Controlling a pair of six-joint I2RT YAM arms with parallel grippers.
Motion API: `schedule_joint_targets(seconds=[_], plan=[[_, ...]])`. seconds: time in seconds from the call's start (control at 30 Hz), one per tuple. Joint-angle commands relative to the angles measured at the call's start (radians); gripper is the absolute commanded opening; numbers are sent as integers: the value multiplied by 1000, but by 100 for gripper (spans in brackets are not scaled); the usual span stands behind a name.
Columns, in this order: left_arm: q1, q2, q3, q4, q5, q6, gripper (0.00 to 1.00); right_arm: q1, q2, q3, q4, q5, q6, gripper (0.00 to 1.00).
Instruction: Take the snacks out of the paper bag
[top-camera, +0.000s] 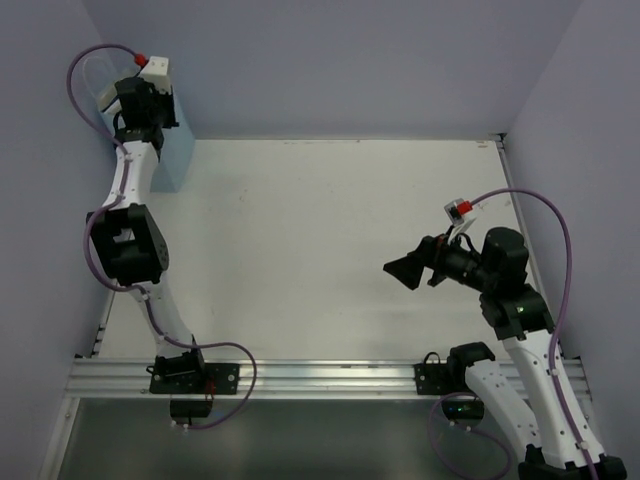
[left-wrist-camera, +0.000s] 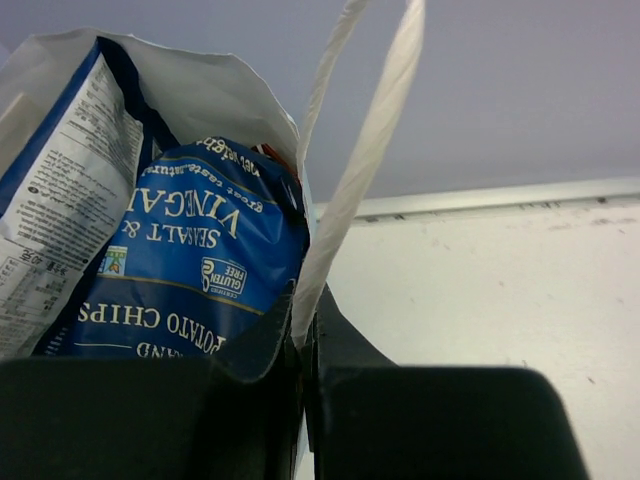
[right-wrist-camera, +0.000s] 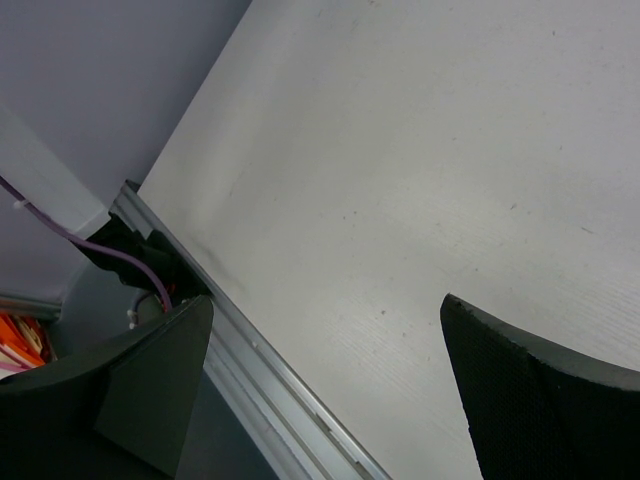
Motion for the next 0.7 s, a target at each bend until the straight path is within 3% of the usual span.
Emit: schedule_joint_targets(seconds=[0.0,0.23,0.53,0.67], plan=[[-26,-179,-85,19,135,-73,0,3,-27,-11,39,-11,-7,99],[-167,-400,-332,-53,84,-105,0,3,-99,-7,29,19,-28,99],[-492,-685,-615,-165,-38,-263,0,3,-202,0,6,71,-50,99],[-612,-782,-669,-226,-100,-338,1,3,-236,7,-15,96,-62,99]])
